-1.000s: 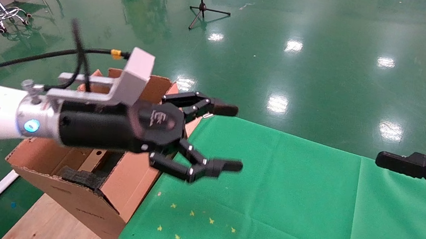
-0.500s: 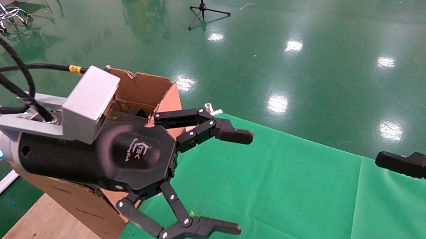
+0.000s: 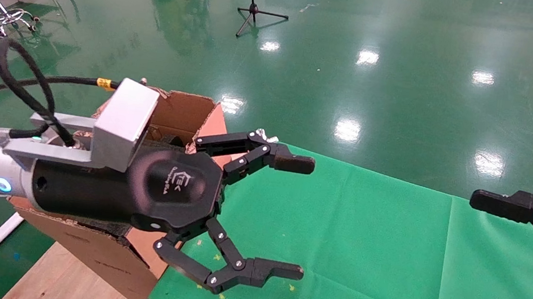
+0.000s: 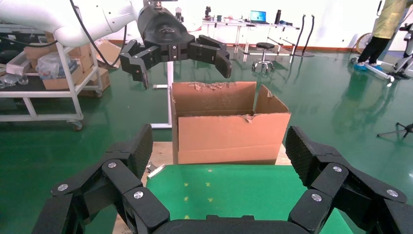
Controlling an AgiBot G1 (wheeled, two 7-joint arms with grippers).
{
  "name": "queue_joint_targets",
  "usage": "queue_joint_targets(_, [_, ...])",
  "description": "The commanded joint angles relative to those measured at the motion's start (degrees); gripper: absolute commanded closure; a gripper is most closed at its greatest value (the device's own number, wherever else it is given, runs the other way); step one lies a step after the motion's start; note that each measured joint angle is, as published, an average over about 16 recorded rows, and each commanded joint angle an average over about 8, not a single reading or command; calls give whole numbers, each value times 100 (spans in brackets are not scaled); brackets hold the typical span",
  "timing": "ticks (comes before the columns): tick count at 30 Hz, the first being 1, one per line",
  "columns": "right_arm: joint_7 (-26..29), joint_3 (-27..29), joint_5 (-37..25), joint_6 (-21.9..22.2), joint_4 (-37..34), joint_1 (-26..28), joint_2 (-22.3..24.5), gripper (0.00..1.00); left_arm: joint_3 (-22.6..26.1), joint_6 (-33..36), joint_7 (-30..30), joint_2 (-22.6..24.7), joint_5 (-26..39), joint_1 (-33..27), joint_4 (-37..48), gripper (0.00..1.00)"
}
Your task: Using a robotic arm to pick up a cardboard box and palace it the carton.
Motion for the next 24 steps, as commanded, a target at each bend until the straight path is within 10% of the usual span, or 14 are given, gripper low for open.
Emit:
queue_joint_targets(1, [0,0,0,0,0,0,0,0,8,-7,-4,1,10,-8,10,0])
queue_joint_targets(24, [0,1,1,-1,0,0,0,0,36,-29,-16,8,42,-36,45,0])
